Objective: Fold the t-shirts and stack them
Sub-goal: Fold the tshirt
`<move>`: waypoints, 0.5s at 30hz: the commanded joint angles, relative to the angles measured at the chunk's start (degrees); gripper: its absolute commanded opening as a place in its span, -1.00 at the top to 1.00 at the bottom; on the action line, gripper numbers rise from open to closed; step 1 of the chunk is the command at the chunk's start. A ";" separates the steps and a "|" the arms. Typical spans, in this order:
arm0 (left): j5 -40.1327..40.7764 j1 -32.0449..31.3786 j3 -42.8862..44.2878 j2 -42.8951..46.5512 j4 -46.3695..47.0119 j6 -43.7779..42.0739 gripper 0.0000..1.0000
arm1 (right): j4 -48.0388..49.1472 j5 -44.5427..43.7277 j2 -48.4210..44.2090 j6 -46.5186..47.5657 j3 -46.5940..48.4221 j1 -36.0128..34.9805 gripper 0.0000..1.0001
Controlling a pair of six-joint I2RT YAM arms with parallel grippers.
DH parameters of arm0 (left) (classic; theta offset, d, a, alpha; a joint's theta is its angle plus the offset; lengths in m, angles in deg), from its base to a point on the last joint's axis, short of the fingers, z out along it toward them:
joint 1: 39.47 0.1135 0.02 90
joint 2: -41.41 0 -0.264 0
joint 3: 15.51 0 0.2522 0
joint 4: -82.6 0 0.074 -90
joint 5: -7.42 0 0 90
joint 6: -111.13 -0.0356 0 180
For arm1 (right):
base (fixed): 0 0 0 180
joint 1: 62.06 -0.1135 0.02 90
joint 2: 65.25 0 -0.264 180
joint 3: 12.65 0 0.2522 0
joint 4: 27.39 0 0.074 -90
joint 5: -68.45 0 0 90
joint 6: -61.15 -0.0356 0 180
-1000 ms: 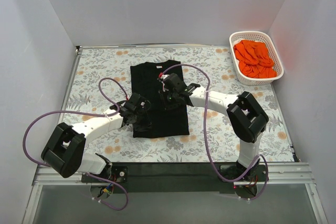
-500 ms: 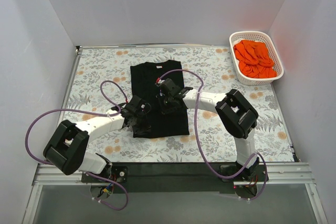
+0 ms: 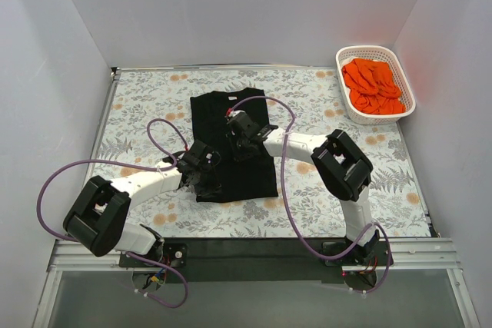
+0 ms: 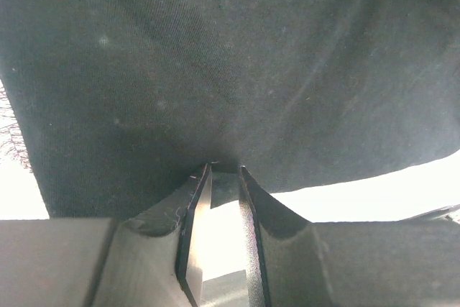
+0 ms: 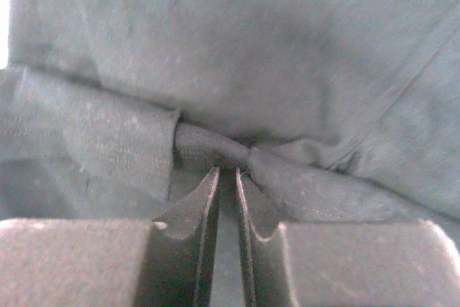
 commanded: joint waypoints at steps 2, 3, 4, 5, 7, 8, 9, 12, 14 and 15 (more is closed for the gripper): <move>-0.21 -0.33 -2.36 -0.41 -3.64 -1.41 0.54 | 1.30 -7.39 2.01 3.39 4.58 0.30 0.62; -0.03 -0.33 -2.36 -0.15 -3.90 -1.59 0.54 | 1.39 -8.88 2.36 3.83 5.11 0.30 0.62; -0.03 -0.24 -2.36 -0.06 -4.08 -1.59 0.54 | 1.39 -9.50 2.97 4.79 5.98 0.47 0.61; 0.06 -0.32 -2.45 0.29 -4.17 -1.67 0.54 | 1.39 -10.12 3.32 5.41 6.60 0.65 0.61; 0.06 -0.33 -2.45 0.64 -4.35 -1.85 0.54 | 1.65 -11.96 4.46 6.81 7.83 1.00 0.60; -0.03 -0.24 -2.45 0.82 -4.43 -1.85 0.54 | 1.65 -12.49 4.82 8.38 9.40 1.18 0.60; 0.06 -0.32 -2.36 0.91 -4.43 -2.02 0.54 | 1.74 -13.45 5.26 9.18 10.20 1.44 0.60; 0.15 -0.32 -2.19 0.91 -4.78 -2.20 0.54 | 1.83 -14.17 6.67 12.26 14.16 2.49 0.58; 0.15 -0.24 -1.49 1.08 -4.87 -2.29 0.54 | 1.83 -14.61 7.19 13.76 16.79 3.46 0.56; 0.23 -0.32 -1.31 1.26 -5.05 -2.20 0.54 | 1.83 -14.87 7.02 15.07 17.50 3.81 0.55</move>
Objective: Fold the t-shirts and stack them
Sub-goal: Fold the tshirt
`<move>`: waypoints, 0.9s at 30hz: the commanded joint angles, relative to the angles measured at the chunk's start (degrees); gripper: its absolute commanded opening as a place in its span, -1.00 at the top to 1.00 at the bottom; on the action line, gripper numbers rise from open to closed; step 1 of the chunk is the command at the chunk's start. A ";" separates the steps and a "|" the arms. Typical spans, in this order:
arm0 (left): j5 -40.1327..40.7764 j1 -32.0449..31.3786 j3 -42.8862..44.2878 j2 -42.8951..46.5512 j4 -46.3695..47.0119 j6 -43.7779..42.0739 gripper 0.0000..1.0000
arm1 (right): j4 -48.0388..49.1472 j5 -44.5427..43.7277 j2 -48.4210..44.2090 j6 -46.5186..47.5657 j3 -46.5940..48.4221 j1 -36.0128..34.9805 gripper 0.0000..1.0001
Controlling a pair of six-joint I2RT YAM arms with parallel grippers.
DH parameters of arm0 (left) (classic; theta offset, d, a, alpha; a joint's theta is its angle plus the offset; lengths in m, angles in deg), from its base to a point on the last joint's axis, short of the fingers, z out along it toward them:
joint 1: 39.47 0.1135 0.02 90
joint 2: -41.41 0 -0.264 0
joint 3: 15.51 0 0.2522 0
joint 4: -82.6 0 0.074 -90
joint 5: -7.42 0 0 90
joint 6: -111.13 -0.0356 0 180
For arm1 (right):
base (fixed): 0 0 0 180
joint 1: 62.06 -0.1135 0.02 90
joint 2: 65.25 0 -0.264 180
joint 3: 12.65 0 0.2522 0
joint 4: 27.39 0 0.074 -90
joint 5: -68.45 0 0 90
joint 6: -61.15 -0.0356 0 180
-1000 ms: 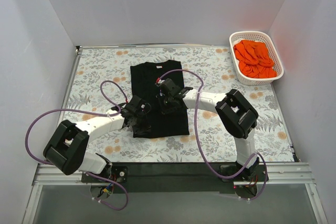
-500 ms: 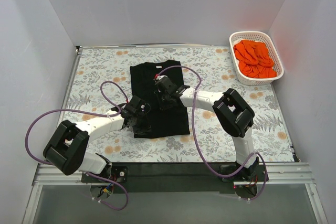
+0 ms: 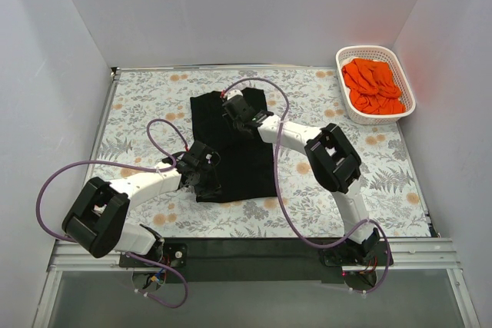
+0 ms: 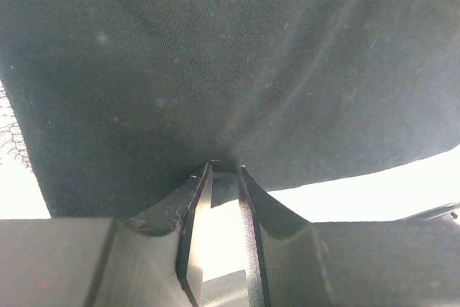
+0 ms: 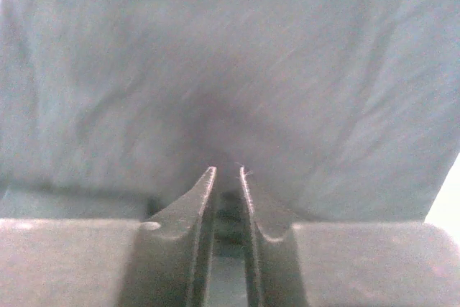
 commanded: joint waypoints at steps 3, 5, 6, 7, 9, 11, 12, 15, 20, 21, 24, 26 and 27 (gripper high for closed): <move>0.32 -0.30 0.07 0.84 -5.42 -1.13 0.54 | 1.85 -4.67 -1.75 6.73 6.08 3.12 0.47; 1.20 -0.22 0.86 1.20 -6.12 -0.78 0.53 | 1.50 -3.45 -3.59 7.18 6.26 4.09 0.32; 1.90 -0.22 2.00 1.46 -6.21 -0.69 0.53 | 1.33 -2.57 -5.16 7.27 5.74 4.78 0.26; 1.91 -0.22 2.62 1.63 -6.47 -0.69 0.53 | 1.06 -1.34 -6.14 7.18 5.30 5.14 0.25; 3.13 -0.22 4.37 1.81 -6.83 -0.60 0.52 | -0.07 2.52 -8.16 6.83 2.94 5.75 0.22; 5.76 -0.13 7.45 1.55 -6.92 -1.13 0.50 | -0.61 6.03 -11.76 5.51 0.21 6.46 0.22; 6.64 -0.04 9.55 1.29 -6.92 -1.48 0.50 | -0.52 7.45 -14.47 5.08 -2.76 6.81 0.23; 9.99 0.57 12.81 -2.04 -6.92 -2.79 0.49 | -0.52 11.50 -19.74 2.97 -7.70 6.81 0.22; 12.54 1.19 17.56 -8.20 -4.81 -4.03 0.49 | 0.00 19.12 -26.44 -1.16 -19.21 6.81 0.22; 13.58 1.19 18.09 -9.95 -4.55 -4.12 0.49 | 0.53 20.54 -28.02 -1.69 -20.71 6.73 0.22; 15.69 1.45 20.20 -13.90 -3.75 -4.47 0.49 | 2.64 25.56 -30.57 -3.62 -26.69 6.64 0.24; 16.84 1.63 22.12 -15.49 -3.49 -5.08 0.50 | 4.13 26.97 -31.72 -4.50 -31.24 6.55 0.24; 17.46 1.72 23.01 -17.33 -3.49 -5.43 0.50 | 4.66 27.24 -32.85 -5.20 -32.92 6.46 0.24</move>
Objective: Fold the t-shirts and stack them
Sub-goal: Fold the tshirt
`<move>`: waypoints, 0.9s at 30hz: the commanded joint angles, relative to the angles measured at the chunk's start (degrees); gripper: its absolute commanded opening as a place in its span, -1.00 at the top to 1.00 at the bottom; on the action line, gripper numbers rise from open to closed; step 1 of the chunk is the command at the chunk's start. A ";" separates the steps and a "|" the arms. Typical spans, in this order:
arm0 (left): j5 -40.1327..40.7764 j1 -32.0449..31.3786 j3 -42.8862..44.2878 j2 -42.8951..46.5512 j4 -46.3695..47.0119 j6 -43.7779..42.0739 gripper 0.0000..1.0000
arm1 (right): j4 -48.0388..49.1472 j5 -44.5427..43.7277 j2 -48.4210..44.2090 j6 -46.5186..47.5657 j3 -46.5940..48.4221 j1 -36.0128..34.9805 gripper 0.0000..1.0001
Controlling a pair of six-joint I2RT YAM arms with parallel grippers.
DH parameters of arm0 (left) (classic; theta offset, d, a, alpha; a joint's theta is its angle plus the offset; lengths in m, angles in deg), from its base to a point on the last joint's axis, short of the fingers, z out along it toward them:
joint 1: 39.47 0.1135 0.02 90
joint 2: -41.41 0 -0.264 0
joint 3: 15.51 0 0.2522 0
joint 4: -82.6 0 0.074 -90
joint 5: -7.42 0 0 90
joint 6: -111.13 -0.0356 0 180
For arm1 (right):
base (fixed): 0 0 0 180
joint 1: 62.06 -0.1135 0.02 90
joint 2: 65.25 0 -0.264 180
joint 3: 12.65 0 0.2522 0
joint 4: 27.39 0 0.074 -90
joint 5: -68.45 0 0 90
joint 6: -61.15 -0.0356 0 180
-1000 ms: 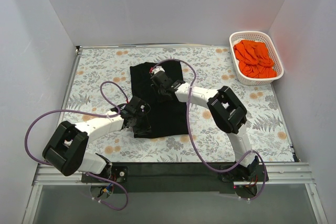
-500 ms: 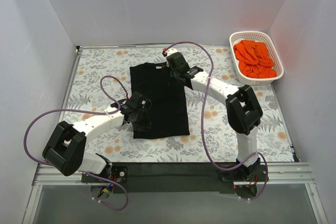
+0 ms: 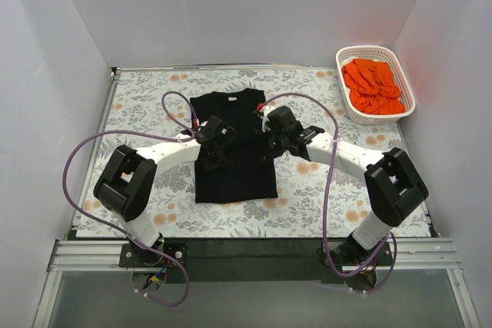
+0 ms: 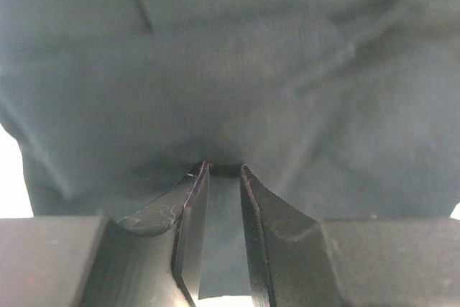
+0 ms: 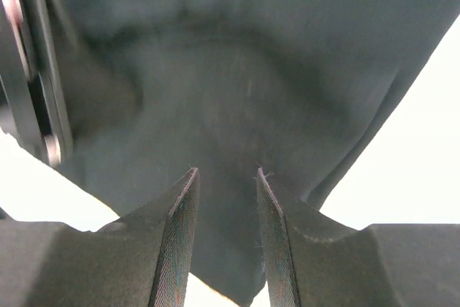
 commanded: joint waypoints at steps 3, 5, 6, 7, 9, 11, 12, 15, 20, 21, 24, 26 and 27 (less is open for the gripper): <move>7.31 0.60 7.06 -3.67 0.09 -2.99 0.49 | 4.41 5.95 -4.83 -3.60 -8.86 -0.42 0.24; 9.15 1.13 8.74 -5.34 -0.43 -4.83 0.50 | 4.58 6.04 -5.53 -3.51 -10.45 -0.42 0.24; 9.86 1.39 10.23 -5.87 -0.61 -5.28 0.50 | 4.59 5.95 -6.14 -3.42 -11.50 -0.42 0.24; 10.56 2.00 11.02 -6.92 -0.79 -5.89 0.50 | 4.59 5.87 -6.50 -3.16 -12.04 -0.42 0.24; 10.92 2.71 12.95 -7.98 -1.14 -7.39 0.50 | 4.50 5.43 -7.11 -2.90 -12.92 -0.42 0.24; 11.00 4.03 14.10 -9.73 -1.40 -8.53 0.50 | 4.50 5.08 -7.47 -2.37 -13.36 -0.42 0.24; 11.01 4.38 14.89 -10.35 -1.75 -8.80 0.50 | 4.50 4.90 -7.38 -2.37 -13.45 -0.34 0.24; 11.35 5.79 17.88 -12.55 -2.37 -10.63 0.50 | 4.50 4.63 -7.29 -2.10 -13.80 -0.42 0.24; 13.73 7.98 24.55 -15.10 -2.54 -13.72 0.49 | 4.50 4.55 -6.68 -1.84 -13.10 0.01 0.24; 13.38 8.51 25.70 -15.45 -2.89 -13.89 0.48 | 4.41 4.63 -6.50 -1.75 -12.75 0.54 0.24; 12.15 9.04 27.29 -13.71 -3.42 -14.16 0.45 | 4.41 4.72 -5.80 -1.84 -10.64 2.47 0.24; 11.54 9.39 25.11 -11.51 -3.08 -13.63 0.44 | 4.50 6.64 -4.58 -1.58 -8.11 4.48 0.24; 10.31 9.65 23.79 -10.37 -2.64 -13.37 0.43 | 4.50 7.53 -4.05 -1.14 -7.13 5.19 0.24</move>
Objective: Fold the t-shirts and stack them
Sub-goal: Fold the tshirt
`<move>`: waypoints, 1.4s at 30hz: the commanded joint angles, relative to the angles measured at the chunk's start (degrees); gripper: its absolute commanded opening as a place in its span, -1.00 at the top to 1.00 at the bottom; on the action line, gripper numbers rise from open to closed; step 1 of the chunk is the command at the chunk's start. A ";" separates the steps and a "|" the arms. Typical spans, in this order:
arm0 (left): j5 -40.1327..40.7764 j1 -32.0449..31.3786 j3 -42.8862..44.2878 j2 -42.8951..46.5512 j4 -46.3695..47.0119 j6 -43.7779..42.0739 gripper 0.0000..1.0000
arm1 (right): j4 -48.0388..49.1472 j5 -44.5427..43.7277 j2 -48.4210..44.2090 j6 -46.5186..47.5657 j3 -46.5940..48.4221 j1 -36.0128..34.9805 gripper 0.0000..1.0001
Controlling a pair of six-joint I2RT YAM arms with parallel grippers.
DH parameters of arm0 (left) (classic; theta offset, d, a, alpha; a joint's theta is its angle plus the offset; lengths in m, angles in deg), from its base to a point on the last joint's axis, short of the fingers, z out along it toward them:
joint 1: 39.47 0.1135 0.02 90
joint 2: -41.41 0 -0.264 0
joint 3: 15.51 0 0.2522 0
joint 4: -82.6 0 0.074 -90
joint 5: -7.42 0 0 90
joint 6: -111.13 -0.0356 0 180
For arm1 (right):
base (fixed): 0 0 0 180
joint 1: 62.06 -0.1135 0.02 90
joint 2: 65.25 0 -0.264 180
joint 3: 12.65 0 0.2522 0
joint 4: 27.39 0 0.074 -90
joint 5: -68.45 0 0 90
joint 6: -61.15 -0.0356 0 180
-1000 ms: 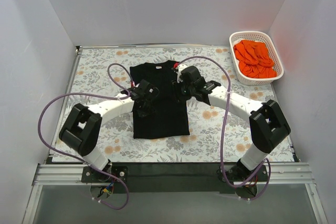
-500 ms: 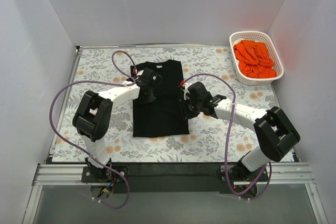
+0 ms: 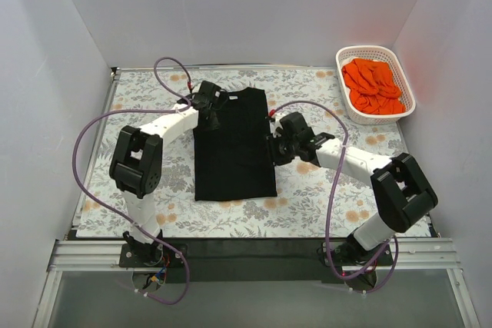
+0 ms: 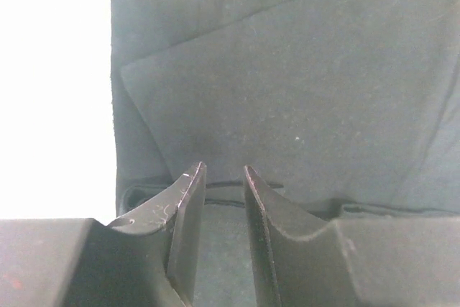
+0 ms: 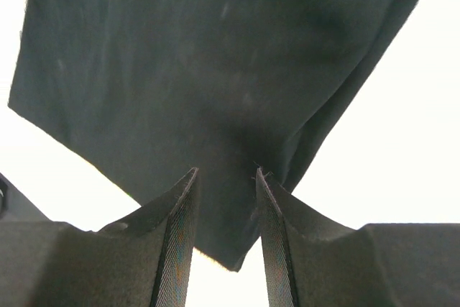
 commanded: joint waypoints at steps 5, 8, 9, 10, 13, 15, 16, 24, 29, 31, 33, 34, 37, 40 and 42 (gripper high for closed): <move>-7.12 4.51 -11.93 16.11 7.05 2.14 0.42 | 2.88 9.08 5.94 1.69 11.46 7.35 0.25; -11.95 5.83 -18.18 18.14 12.50 1.36 0.49 | 5.16 11.91 9.27 1.69 14.98 9.29 0.29; -13.45 6.10 -19.06 17.97 13.30 1.09 0.52 | 5.78 12.61 10.16 1.34 16.20 9.74 0.32; -15.29 6.80 -20.37 16.75 14.52 0.57 0.56 | 6.39 14.36 12.08 0.73 16.74 10.61 0.33; -16.01 8.11 -21.79 14.55 16.37 -0.05 0.63 | 8.59 17.17 15.43 -0.16 17.97 11.85 0.41; -16.01 9.43 -22.23 12.44 16.99 -0.05 0.67 | 10.25 18.15 18.77 -0.60 18.32 12.90 0.45; -17.75 9.87 -22.32 11.82 17.34 -0.05 0.68 | 11.14 18.68 19.74 -0.60 18.24 13.17 0.46; -18.38 13.48 -22.15 9.00 16.39 -1.28 0.67 | 11.85 17.28 23.62 0.02 16.31 16.59 0.52; -19.09 13.40 -23.02 15.93 13.05 -1.29 0.49 | 11.76 18.06 15.20 -1.03 12.45 16.86 0.51; -20.39 13.40 -24.60 19.18 10.68 -0.67 0.42 | 11.94 20.95 12.47 -2.43 9.46 16.69 0.51; -22.33 13.40 -26.79 25.15 9.79 1.42 0.35 | 11.94 22.89 8.95 -2.71 7.35 15.11 0.51; -23.12 13.22 -29.67 27.26 8.92 2.31 0.34 | 12.02 24.55 7.81 -2.62 4.73 14.32 0.50; -27.16 12.26 -36.52 35.00 7.86 6.88 0.32 | 15.17 28.50 3.94 -4.37 -1.77 10.98 0.50; -29.80 10.67 -42.60 41.77 8.12 11.79 0.34 | 19.40 31.59 1.38 -7.89 -6.97 8.08 0.49; -29.55 9.53 -47.97 44.67 8.47 13.47 0.39 | 21.95 31.51 0.24 -8.33 -10.75 6.06 0.49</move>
